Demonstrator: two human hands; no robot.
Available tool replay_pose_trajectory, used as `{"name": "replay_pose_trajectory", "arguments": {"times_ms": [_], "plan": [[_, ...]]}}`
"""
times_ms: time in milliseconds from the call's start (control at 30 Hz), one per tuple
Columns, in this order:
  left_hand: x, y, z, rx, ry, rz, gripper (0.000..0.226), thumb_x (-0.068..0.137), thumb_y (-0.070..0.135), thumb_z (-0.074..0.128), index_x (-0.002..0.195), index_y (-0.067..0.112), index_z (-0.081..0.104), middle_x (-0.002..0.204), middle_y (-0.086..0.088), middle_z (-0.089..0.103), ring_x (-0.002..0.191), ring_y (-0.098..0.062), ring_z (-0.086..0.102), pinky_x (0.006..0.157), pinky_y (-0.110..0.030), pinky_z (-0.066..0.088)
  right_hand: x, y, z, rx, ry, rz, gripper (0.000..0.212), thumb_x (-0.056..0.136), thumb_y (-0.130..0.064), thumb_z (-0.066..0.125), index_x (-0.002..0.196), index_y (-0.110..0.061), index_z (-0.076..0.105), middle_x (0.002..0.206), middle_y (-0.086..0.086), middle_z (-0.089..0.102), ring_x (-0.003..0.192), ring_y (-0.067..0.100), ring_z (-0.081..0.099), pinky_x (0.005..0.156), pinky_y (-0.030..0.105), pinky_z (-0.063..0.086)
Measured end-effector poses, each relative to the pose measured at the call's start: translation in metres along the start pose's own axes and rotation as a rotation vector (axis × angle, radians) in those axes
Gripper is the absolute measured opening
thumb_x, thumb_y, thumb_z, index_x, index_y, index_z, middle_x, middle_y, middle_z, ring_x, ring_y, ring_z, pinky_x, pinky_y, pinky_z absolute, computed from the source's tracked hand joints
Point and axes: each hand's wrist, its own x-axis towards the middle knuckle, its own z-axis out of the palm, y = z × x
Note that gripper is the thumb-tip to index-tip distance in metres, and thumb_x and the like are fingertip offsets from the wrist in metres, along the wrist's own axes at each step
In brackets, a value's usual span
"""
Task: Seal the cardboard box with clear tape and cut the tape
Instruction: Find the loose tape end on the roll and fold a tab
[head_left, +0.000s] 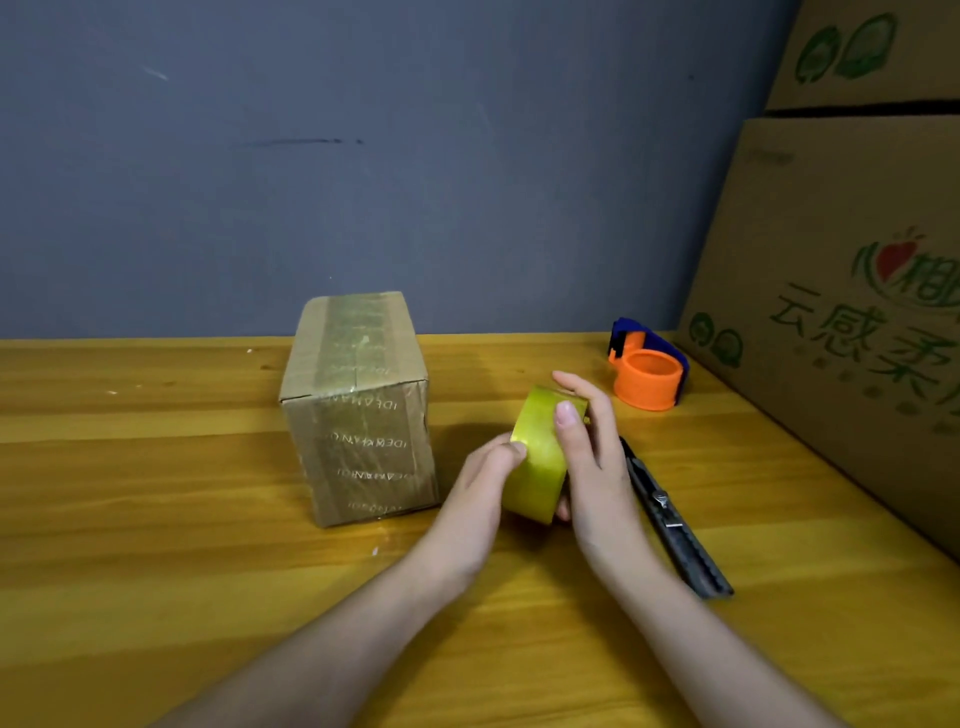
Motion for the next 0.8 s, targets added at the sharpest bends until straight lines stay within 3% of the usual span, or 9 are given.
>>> {"name": "replay_pose_trajectory", "arguments": {"times_ms": [67,200,300,400,567,800], "plan": [[0.0005,-0.0014,-0.0006,-0.006,0.019,-0.023,0.031,0.090,0.018,0.038,0.073,0.015,0.063,0.055,-0.004,0.063,0.047,-0.013,0.058,0.052,-0.018,0.047,-0.0011,0.0000,0.0019,-0.034,-0.007,0.014,0.053,0.074,-0.070,0.042,0.121,-0.046,0.047,0.118,0.017,0.052,0.068,0.015,0.054,0.035,0.018,0.035],[0.0010,-0.0069,-0.0016,-0.046,0.010,-0.025,0.036,0.075,0.024,0.036,0.077,0.025,0.072,0.073,-0.012,0.064,0.054,-0.017,0.059,0.055,-0.025,0.050,-0.0005,0.0036,0.0050,-0.065,0.013,0.098,0.060,0.072,-0.076,0.033,0.124,-0.047,0.044,0.129,0.004,0.049,0.088,0.015,0.056,0.041,0.020,0.040],[0.0008,-0.0069,-0.0015,-0.059,-0.043,-0.011,0.040,0.075,0.021,0.035,0.078,0.030,0.074,0.070,-0.007,0.066,0.052,-0.015,0.060,0.053,-0.024,0.051,0.0002,0.0039,0.0040,-0.064,0.011,0.113,0.064,0.072,-0.075,0.031,0.128,-0.046,0.041,0.125,0.000,0.050,0.080,0.004,0.058,0.039,0.020,0.040],[0.0007,-0.0083,-0.0029,-0.042,-0.067,0.017,0.040,0.076,0.020,0.033,0.088,0.027,0.071,0.067,-0.008,0.065,0.054,-0.016,0.060,0.056,-0.025,0.051,-0.0014,0.0028,0.0033,-0.020,0.017,0.118,0.061,0.080,-0.064,0.032,0.137,-0.044,0.033,0.116,-0.014,0.050,0.067,-0.010,0.058,0.046,0.022,0.041],[0.0016,-0.0068,-0.0093,-0.066,-0.024,0.037,0.038,0.074,0.019,0.034,0.098,0.016,0.064,0.068,-0.011,0.066,0.058,-0.019,0.061,0.057,-0.026,0.052,-0.0034,0.0044,0.0054,0.016,-0.029,0.122,0.064,0.083,-0.058,0.045,0.141,-0.034,0.033,0.115,-0.016,0.051,0.072,-0.017,0.055,0.057,0.003,0.043],[0.0026,-0.0038,-0.0072,-0.134,0.032,-0.016,0.033,0.076,0.022,0.035,0.087,0.017,0.067,0.068,-0.009,0.065,0.050,-0.017,0.058,0.052,-0.024,0.050,-0.0094,-0.0011,0.0065,0.019,-0.083,0.083,0.063,0.076,-0.047,0.051,0.136,-0.039,0.035,0.112,-0.020,0.052,0.066,-0.014,0.053,0.048,0.008,0.038]]}}
